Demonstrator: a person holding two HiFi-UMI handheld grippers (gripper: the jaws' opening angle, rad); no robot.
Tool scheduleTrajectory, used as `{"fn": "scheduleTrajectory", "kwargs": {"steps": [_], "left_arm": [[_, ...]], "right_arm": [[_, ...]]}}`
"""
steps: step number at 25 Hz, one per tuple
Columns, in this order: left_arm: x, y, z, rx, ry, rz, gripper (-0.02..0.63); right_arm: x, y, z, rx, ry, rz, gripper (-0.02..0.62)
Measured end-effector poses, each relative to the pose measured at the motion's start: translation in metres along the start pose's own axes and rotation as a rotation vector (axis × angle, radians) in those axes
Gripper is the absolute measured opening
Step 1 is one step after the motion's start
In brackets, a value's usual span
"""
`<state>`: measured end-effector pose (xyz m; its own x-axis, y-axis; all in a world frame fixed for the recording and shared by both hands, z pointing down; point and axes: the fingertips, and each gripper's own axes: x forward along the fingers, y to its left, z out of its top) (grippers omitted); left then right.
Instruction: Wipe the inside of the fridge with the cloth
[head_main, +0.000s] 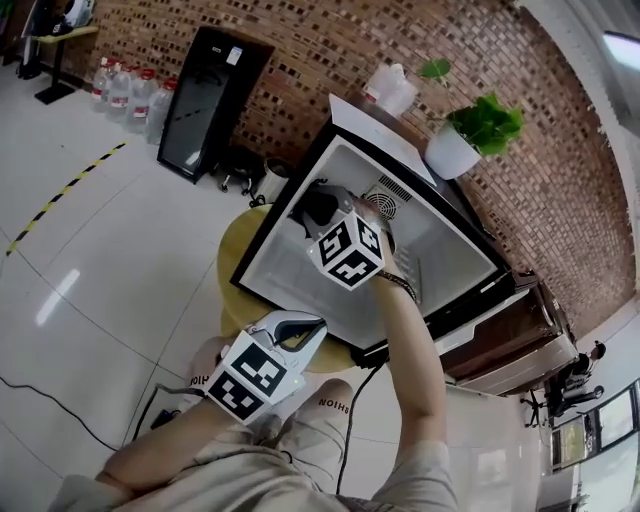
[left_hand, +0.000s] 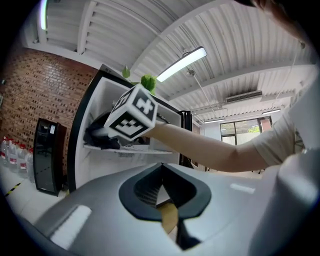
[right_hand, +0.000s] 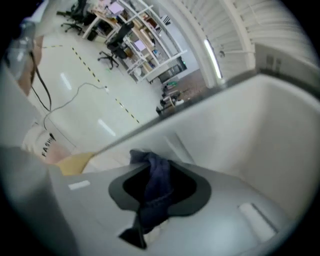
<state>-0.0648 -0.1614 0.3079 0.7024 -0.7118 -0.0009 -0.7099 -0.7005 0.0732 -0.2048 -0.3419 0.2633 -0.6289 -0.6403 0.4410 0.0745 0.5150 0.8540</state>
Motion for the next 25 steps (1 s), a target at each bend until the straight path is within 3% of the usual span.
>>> {"fn": "scheduleTrajectory", "kwargs": {"steps": [4,5,7,10,12,19,25], "left_arm": [[0.002,-0.004,-0.002,-0.013,0.015,-0.022,0.000],[0.001,-0.005,0.001,-0.013,0.007,-0.025,0.000],[-0.002,-0.002,0.007,0.000,-0.016,-0.021,0.000],[-0.005,0.002,0.011,0.021,-0.034,-0.011,0.000],[-0.004,0.000,0.010,0.023,-0.031,-0.008,0.000],[0.000,-0.011,0.010,0.011,-0.037,-0.027,0.000],[0.000,-0.009,0.009,-0.021,-0.043,-0.036,0.000]], "right_arm": [[-0.062,0.020,0.045,0.269,-0.298,0.084,0.081],[-0.074,0.011,0.049,0.330,-0.349,0.043,0.081],[-0.089,-0.024,0.044,0.367,-0.370,-0.179,0.081],[-0.089,-0.076,0.013,0.202,-0.173,-0.647,0.082],[-0.076,-0.095,-0.006,0.091,-0.054,-0.793,0.081],[0.000,-0.150,-0.049,0.092,0.122,-0.813,0.081],[-0.022,-0.167,-0.100,0.114,0.232,-0.943,0.080]]}}
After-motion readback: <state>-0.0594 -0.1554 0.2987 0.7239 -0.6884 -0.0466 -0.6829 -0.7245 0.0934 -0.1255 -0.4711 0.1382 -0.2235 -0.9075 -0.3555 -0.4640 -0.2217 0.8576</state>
